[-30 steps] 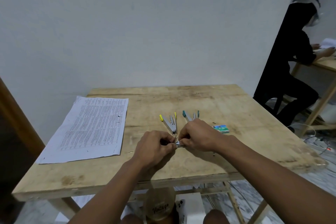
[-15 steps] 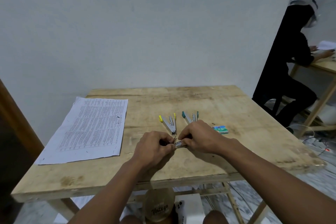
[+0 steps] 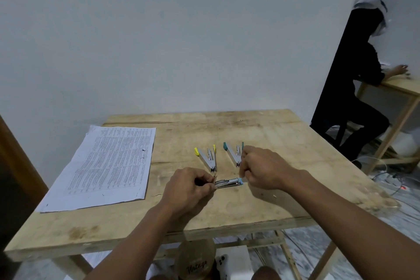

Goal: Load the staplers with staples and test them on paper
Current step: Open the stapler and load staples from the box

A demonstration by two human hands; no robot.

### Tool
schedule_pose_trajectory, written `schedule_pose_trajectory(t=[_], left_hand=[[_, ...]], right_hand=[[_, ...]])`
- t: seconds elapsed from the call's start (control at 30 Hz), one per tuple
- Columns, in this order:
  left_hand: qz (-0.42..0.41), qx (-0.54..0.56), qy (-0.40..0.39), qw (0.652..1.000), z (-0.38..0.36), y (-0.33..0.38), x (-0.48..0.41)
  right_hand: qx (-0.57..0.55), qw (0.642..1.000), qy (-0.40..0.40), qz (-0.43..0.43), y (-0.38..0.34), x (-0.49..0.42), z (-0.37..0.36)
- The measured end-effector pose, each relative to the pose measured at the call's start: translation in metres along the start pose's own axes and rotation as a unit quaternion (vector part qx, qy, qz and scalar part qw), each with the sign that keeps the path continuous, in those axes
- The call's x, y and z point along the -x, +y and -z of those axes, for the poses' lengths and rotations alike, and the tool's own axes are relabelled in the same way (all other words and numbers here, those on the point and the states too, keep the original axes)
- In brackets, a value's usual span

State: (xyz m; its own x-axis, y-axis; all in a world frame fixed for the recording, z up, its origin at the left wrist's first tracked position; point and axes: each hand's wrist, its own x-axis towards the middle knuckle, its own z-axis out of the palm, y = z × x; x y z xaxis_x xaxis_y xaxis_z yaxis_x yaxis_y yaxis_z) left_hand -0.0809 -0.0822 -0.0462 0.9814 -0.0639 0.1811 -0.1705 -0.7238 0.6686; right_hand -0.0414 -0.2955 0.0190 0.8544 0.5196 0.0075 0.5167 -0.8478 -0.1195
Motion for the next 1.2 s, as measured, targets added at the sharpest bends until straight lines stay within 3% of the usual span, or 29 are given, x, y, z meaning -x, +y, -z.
schedule_pose_trajectory(t=[0.13, 0.27, 0.43, 0.8, 1.2], left_hand=[[-0.003, -0.006, 0.0, 1.0, 0.0, 0.002, 0.0], [-0.006, -0.01, 0.005, 1.0, 0.0, 0.004, 0.001], [0.002, -0.012, -0.001, 1.0, -0.001, 0.004, 0.0], [0.008, -0.012, 0.016, 1.0, -0.002, 0.006, 0.004], [-0.02, -0.031, 0.008, 0.999, -0.001, 0.007, 0.006]], right_hand=[[-0.086, 0.995, 0.054, -0.023, -0.005, -0.001, 0.001], [-0.114, 0.993, 0.036, 0.008, -0.021, -0.001, -0.004], [-0.193, 0.978, 0.075, 0.026, -0.032, -0.005, -0.009], [-0.103, 0.987, 0.118, 0.032, -0.038, -0.009, -0.02], [-0.072, 0.994, 0.085, 0.01, -0.032, -0.003, -0.032]])
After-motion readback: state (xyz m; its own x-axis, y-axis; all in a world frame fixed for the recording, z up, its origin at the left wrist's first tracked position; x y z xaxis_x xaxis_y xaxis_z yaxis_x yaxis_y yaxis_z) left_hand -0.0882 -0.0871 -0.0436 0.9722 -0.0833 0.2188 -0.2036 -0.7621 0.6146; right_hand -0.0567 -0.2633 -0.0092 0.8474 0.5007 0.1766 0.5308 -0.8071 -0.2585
